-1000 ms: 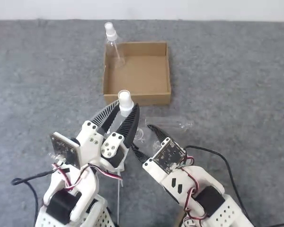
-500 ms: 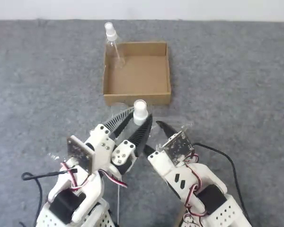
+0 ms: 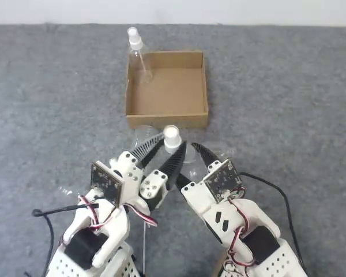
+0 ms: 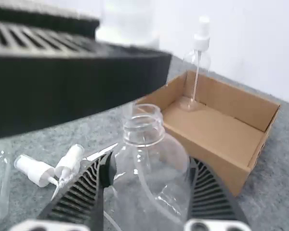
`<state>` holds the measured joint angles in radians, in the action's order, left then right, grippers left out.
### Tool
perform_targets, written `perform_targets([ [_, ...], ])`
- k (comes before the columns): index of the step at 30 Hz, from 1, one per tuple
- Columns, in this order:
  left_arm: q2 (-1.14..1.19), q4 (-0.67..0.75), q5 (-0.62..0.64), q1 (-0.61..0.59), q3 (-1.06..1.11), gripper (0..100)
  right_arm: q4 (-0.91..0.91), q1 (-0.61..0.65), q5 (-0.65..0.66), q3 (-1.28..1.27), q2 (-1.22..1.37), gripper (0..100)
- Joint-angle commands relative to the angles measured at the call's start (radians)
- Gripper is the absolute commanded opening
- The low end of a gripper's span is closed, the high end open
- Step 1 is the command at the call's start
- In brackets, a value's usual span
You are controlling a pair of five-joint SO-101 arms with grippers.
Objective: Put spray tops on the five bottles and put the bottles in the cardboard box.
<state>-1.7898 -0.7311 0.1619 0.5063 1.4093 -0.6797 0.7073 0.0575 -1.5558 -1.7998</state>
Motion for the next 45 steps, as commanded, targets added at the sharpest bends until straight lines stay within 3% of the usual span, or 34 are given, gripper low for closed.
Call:
perform_targets([
  [1,-0.011,0.017,-0.009,-0.08,-0.013,9,0.004,0.005,-0.008,0.098,-0.012,9.6],
  [6,-0.011,0.006,-0.012,-0.087,-0.013,9,0.076,0.084,-0.006,0.091,-0.01,9.6],
  [14,-0.011,-0.155,-0.015,-0.087,-0.108,17,0.116,0.084,-0.006,0.091,-0.005,9.6],
  [23,-0.011,-0.172,-0.009,-0.091,-0.128,24,0.116,0.084,-0.006,0.091,-0.01,9.6],
  [31,-0.011,-0.292,-0.009,-0.097,-0.259,25,0.117,0.087,-0.006,0.049,-0.01,9.7],
  [38,-0.011,-0.27,-0.011,-0.101,-0.269,24,0.189,0.088,-0.006,-0.018,-0.01,9.7],
  [45,-0.011,-0.221,-0.009,-0.236,-0.263,23,0.236,0.09,-0.009,-0.049,-0.01,9.7],
])
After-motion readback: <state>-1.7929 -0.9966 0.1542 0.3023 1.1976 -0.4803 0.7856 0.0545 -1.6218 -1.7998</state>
